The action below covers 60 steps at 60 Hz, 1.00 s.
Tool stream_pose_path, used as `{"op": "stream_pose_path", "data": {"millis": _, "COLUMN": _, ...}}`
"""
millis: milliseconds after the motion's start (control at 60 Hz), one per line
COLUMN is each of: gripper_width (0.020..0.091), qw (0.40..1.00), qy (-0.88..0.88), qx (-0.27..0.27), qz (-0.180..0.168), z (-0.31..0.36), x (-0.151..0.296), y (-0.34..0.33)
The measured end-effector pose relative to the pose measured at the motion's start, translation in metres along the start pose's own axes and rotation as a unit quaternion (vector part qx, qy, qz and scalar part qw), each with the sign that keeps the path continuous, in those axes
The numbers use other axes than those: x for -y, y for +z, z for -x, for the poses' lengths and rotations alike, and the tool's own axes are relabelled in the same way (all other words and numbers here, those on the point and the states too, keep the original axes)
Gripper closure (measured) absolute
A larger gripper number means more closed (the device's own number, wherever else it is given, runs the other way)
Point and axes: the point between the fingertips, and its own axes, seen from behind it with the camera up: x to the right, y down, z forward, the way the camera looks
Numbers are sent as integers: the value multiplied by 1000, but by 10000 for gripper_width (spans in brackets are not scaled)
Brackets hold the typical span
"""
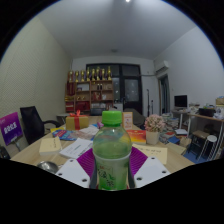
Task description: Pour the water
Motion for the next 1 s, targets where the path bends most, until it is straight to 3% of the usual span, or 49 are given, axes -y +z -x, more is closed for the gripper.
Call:
{"op": "stream_pose_path", "data": {"millis": 100, "gripper_width": 667, "qw": 1000, "qy": -8, "qx": -1, "qz": -5, "z": -2, "x": 6, "y": 1}}
{"op": "stream_pose_path", "data": {"millis": 217, "gripper_width": 546, "qw": 1000, "qy": 4, "qx": -1, "qz": 11, "z": 3, "x": 1, "y": -2}}
{"op": "stream_pose_path", "data": {"millis": 250, "gripper_width": 487, "qw": 1000, "qy": 7, "qx": -4, "qz": 28, "z": 3, "x": -5, "y": -6}}
{"op": "stream_pose_path", "data": {"millis": 317, "gripper_width": 248, "qw": 999, "qy": 20, "qx": -5, "qz": 49, "z": -3, "x": -9, "y": -18}}
{"op": "stream_pose_path", "data": {"millis": 467, "gripper_width": 266, "qw": 998, "qy": 39, "qx": -15, "qz": 45, "z": -4, "x": 1, "y": -68}}
{"op": "stream_pose_path", "data": {"millis": 1000, "gripper_width": 271, "qw": 1000, "qy": -4, "qx": 6, "qz": 3, "z": 30, "x": 78, "y": -353}}
